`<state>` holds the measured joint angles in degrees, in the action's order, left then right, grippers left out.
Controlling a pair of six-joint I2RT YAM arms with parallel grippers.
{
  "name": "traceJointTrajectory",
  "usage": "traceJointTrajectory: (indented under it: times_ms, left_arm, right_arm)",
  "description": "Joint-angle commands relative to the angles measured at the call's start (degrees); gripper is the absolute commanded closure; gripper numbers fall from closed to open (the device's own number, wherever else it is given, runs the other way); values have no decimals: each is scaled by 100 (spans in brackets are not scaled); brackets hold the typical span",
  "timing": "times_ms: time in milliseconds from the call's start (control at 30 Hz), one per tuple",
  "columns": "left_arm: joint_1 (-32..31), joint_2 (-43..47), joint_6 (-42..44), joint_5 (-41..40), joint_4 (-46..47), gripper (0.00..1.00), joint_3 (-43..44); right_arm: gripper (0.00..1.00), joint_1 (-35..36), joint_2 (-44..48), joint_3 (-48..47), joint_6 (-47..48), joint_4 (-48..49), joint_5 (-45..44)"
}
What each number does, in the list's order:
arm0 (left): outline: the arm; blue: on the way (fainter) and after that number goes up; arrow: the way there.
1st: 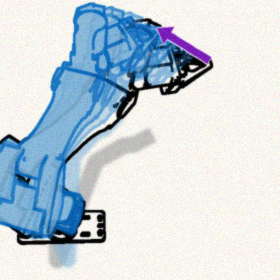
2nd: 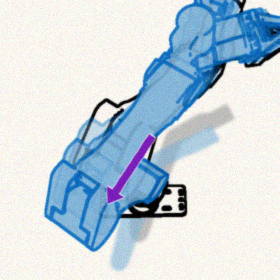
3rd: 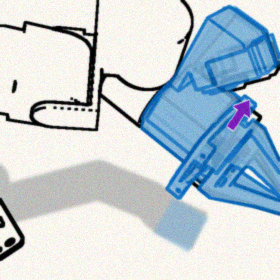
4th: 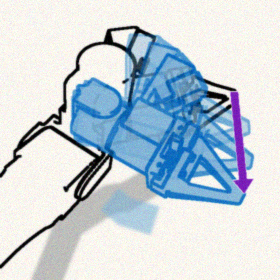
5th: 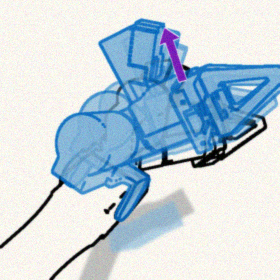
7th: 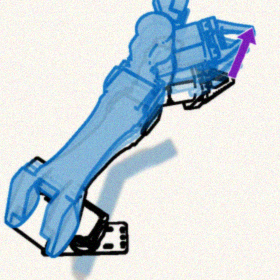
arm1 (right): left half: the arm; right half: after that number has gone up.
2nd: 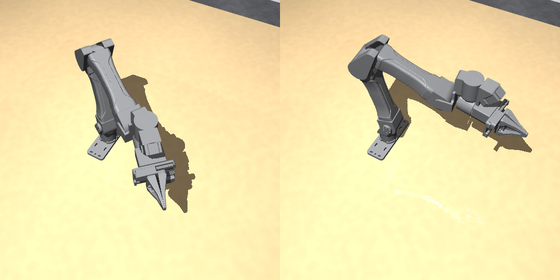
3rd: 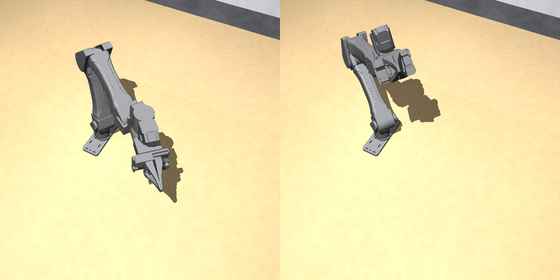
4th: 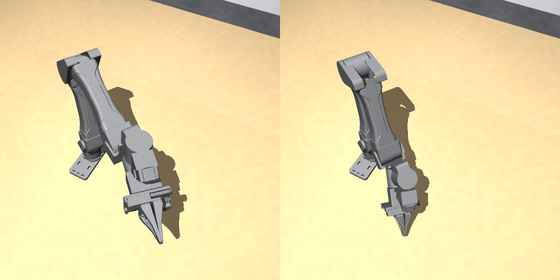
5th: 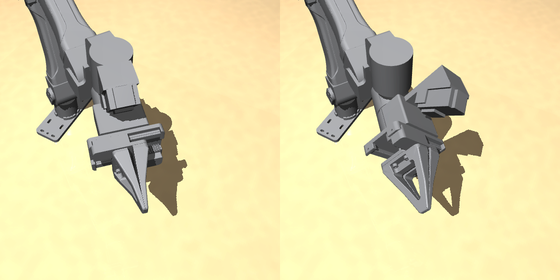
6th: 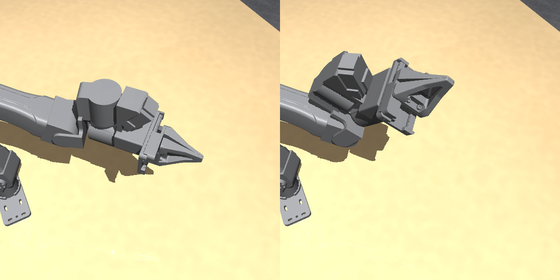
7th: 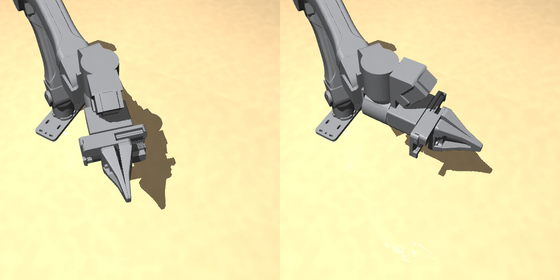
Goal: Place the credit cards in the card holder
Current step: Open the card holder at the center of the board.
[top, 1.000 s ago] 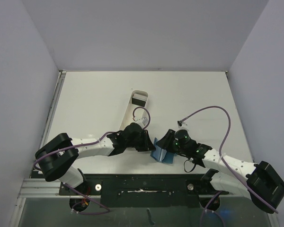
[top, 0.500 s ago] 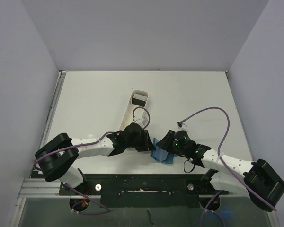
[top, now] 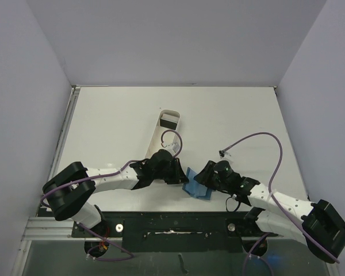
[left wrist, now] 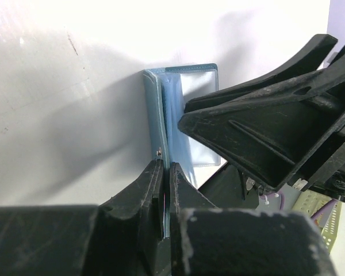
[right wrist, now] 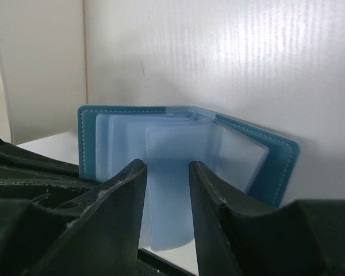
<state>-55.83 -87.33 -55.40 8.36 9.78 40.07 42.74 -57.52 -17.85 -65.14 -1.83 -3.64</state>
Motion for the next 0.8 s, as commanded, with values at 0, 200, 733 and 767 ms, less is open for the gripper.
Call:
traceJointTrajectory:
  times_ms: [0,200,733,767]
  left_arm:
    - [-24,23,-25,-22,318,100,79]
    - [-24,-64,-37,23,350,100,122]
    - [-24,-8,-59,-38,288,100,112]
    - [-24,-16,-59,-52,288,100,120]
  right_arm:
    - [63,-1,459,-288,71,-778,-455]
    - [63,-2,623,-262,39,-929,-508]
    - [63,164,1083,-1594,189,-3377,-1566]
    - [63,223,1165,-1633,204,-3261,-1539]
